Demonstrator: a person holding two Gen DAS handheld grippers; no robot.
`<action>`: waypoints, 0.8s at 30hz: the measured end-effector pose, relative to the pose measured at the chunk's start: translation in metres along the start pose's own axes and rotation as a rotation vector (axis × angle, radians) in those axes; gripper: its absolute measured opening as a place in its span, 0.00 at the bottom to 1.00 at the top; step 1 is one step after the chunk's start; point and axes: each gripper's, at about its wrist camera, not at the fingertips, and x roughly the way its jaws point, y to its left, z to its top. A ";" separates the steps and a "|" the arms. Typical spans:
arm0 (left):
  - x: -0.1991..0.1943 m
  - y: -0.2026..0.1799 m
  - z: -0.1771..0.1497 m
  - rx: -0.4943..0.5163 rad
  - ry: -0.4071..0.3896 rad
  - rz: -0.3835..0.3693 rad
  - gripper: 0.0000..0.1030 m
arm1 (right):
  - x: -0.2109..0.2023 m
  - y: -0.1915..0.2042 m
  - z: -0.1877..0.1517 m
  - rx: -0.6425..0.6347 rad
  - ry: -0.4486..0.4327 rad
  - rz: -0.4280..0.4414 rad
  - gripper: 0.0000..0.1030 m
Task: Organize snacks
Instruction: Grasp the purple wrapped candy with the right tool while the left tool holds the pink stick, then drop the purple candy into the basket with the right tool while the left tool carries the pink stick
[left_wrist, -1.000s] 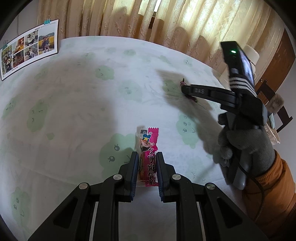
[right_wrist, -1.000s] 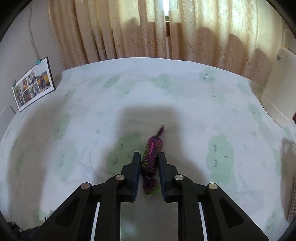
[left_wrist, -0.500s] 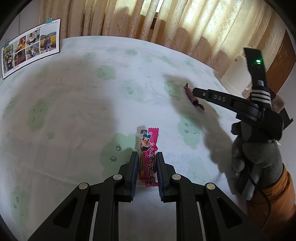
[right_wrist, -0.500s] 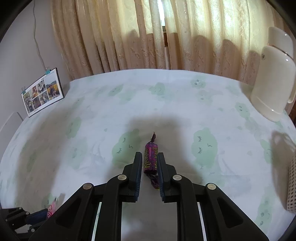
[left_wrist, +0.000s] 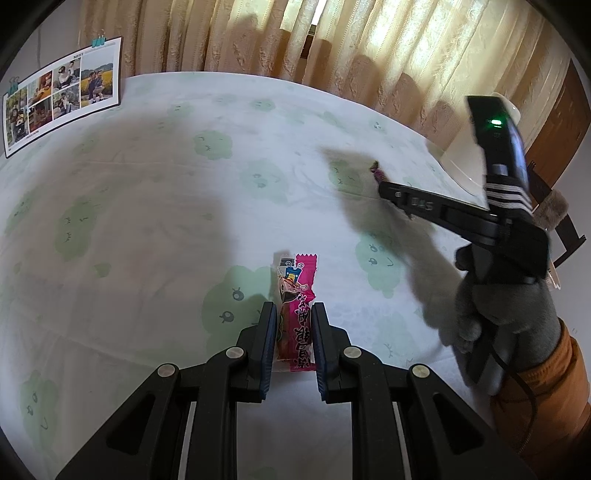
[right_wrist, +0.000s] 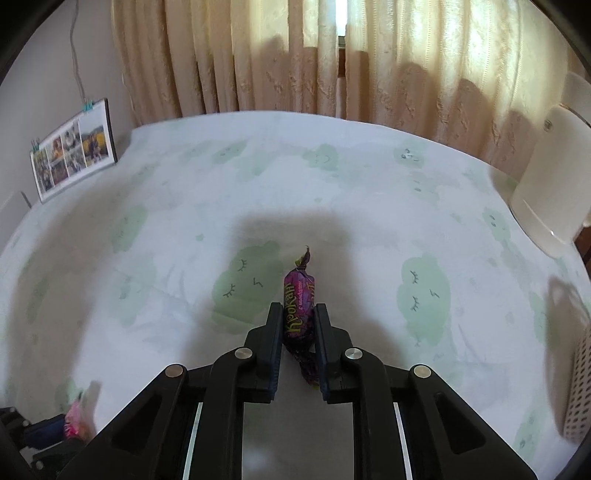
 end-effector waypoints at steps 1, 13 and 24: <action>0.000 0.000 0.000 0.000 -0.001 0.000 0.16 | -0.005 -0.002 -0.001 0.009 -0.010 0.008 0.17; -0.001 0.002 0.001 -0.006 -0.012 0.001 0.16 | -0.075 -0.031 -0.018 0.097 -0.131 0.022 0.17; 0.001 -0.002 0.000 0.006 -0.017 0.028 0.16 | -0.144 -0.093 -0.043 0.230 -0.239 -0.069 0.17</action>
